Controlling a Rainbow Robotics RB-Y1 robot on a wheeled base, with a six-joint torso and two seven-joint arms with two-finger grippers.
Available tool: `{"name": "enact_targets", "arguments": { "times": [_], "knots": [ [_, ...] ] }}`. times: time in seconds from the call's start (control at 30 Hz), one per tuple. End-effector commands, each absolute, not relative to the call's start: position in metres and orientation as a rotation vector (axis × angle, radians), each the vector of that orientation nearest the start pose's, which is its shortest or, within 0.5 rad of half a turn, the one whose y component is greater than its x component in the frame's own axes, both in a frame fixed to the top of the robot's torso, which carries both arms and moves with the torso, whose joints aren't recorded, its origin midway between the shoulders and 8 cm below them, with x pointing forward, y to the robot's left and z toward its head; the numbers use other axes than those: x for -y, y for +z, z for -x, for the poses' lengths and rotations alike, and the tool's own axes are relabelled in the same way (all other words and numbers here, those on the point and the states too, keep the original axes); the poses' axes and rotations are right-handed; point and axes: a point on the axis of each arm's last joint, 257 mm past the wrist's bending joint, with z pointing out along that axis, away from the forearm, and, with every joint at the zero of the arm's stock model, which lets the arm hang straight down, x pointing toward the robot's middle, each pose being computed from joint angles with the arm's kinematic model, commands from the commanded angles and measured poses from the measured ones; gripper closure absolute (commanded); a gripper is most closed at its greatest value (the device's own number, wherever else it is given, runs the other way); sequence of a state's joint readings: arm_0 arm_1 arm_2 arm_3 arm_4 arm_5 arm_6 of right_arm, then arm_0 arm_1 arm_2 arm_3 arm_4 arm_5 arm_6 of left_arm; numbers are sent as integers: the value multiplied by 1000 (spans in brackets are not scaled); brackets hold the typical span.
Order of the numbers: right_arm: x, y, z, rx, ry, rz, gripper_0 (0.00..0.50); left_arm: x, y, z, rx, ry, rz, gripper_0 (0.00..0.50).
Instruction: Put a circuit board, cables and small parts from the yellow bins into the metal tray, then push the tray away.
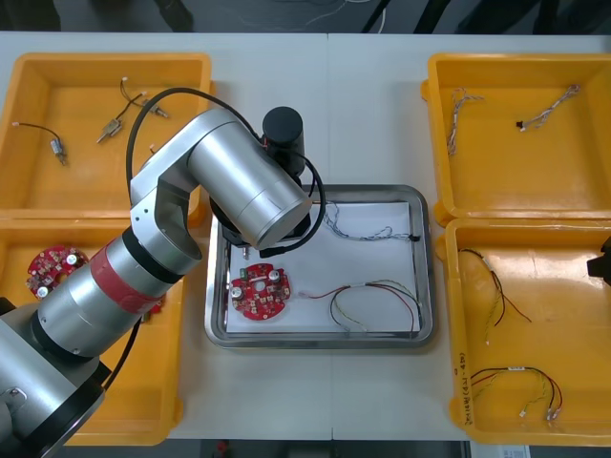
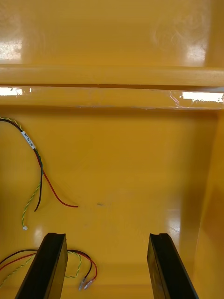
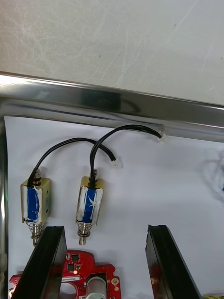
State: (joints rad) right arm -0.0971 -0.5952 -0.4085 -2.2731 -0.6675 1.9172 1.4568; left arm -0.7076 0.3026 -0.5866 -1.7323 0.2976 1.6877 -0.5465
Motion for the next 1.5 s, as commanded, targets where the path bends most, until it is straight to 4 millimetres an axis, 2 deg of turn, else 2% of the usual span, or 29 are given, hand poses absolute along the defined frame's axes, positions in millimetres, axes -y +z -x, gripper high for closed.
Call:
{"name": "enact_targets", "arguments": {
  "times": [0.03, 0.2, 0.4, 0.77, 0.9, 1.1, 1.3, 1.5],
  "knots": [
    [387, -169, -363, -2585, -86, -52, 0, -70, -211, -487, -2558, -127, 296, 0],
    [386, -167, -363, -2588, -87, -38, 0, -89, -194, -488, -2569, -115, 305, 0],
    [387, -166, -363, -2587, -86, -44, 0, -114, -172, -478, -2603, -124, 293, 0],
    [389, -156, -363, -2573, -112, -25, 0, -180, -137, -456, -2654, -78, 270, 0],
    [382, -153, -362, -2581, -87, 28, 0, -197, -125, -453, -2660, -85, 263, 0],
    [358, -145, -363, -2592, -63, 182, 0, -227, -109, -447, -2679, -69, 233, 0],
    [324, -134, -371, -2579, -35, 362, 0, -261, -99, -438, -2686, -80, 192, 0],
    [273, -129, -379, -2532, -35, 589, 0, -299, -98, -426, -2672, -63, 134, 0]
  ]
}}
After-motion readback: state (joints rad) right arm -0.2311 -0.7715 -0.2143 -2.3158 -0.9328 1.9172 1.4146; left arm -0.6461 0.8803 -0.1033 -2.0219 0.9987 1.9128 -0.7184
